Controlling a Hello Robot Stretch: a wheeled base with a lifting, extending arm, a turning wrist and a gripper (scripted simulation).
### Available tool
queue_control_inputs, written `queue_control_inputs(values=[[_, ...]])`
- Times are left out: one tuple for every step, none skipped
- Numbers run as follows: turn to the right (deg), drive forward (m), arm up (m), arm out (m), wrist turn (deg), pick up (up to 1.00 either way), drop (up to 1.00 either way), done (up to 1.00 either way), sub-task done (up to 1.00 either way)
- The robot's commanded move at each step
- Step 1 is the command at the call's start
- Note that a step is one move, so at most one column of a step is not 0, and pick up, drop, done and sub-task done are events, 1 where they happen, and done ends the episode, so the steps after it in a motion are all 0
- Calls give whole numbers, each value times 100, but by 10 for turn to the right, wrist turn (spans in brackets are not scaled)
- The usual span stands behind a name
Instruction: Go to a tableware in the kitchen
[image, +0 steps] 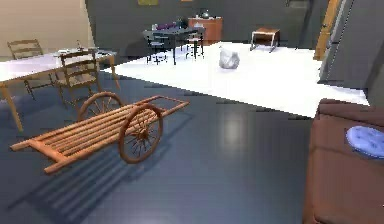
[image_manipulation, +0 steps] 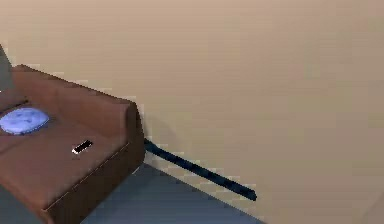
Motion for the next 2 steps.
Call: queue_control_inputs(values=[[-450,0,0,0,0,0,0,0,0],[-60,0,0,0,0,0,0,0,0]])
